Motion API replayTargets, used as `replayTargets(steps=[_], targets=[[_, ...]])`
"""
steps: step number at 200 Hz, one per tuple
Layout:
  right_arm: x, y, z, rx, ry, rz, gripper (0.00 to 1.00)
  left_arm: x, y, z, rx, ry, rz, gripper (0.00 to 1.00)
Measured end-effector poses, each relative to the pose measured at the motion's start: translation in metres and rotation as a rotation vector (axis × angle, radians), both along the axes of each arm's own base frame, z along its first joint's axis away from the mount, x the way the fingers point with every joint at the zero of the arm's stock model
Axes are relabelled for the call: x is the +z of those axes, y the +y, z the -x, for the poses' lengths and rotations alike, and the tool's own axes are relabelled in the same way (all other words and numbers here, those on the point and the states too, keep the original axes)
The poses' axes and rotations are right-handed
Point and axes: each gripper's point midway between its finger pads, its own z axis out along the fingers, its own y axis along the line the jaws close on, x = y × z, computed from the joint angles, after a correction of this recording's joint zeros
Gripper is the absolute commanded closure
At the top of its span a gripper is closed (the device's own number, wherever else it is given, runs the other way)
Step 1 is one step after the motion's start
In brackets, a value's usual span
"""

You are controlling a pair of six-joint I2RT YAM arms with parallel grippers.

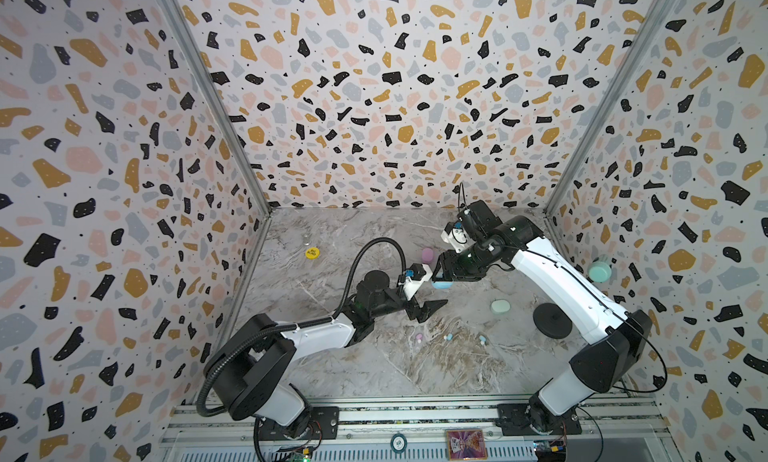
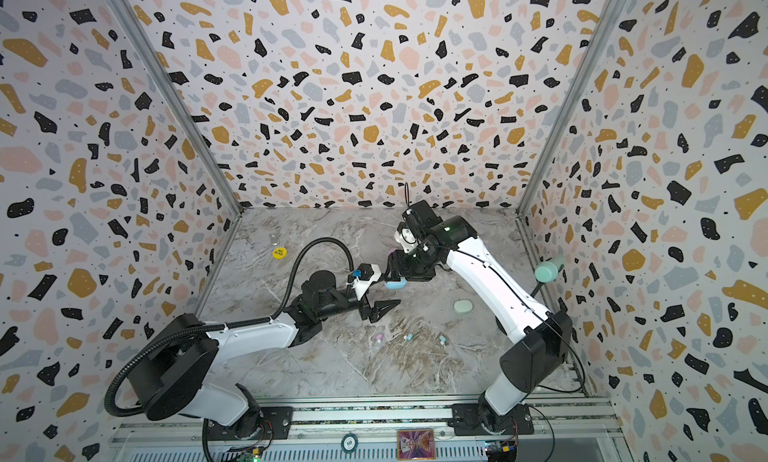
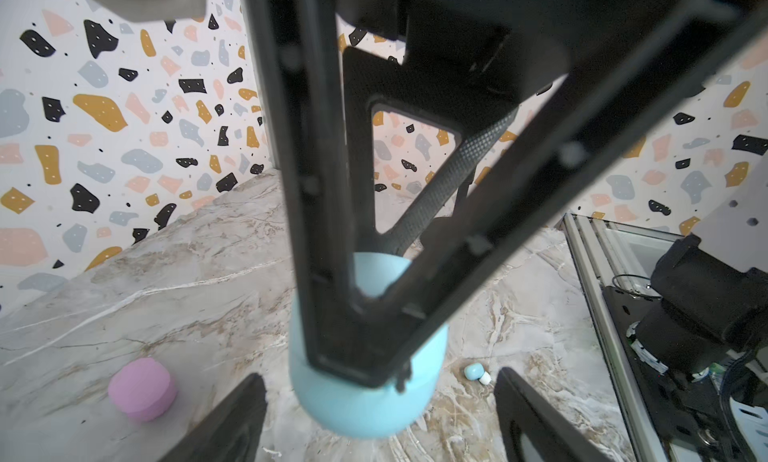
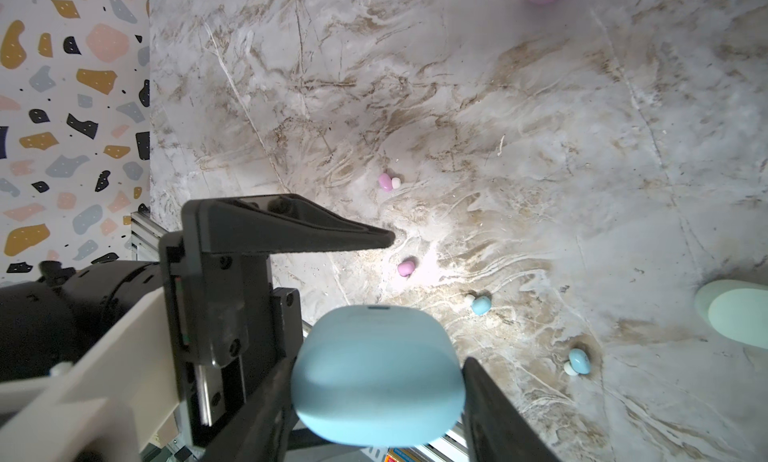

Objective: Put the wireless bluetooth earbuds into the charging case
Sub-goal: 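Lift the light-blue case and carry it toward the left gripper, then close the left gripper on the light-blue case while the right gripper holds it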

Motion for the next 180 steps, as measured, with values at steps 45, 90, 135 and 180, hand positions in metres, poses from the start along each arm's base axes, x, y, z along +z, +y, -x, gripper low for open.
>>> replayTargets(steps=[45, 90, 135, 180], targets=[[0.001, 0.006, 0.003, 0.013, 0.000, -0.012, 0.43, 0.010, -0.003, -0.002, -0.008, -0.017, 0.021, 0.29], [0.001, 0.007, 0.004, 0.014, 0.000, -0.014, 0.43, 0.010, -0.004, 0.000, -0.019, -0.015, 0.021, 0.37], [0.002, 0.008, 0.003, 0.014, -0.003, -0.017, 0.43, 0.009, -0.004, 0.000, -0.021, -0.011, 0.017, 0.41], [0.002, 0.009, 0.004, 0.016, -0.003, -0.017, 0.43, 0.008, -0.004, 0.000, -0.020, -0.009, 0.015, 0.42]])
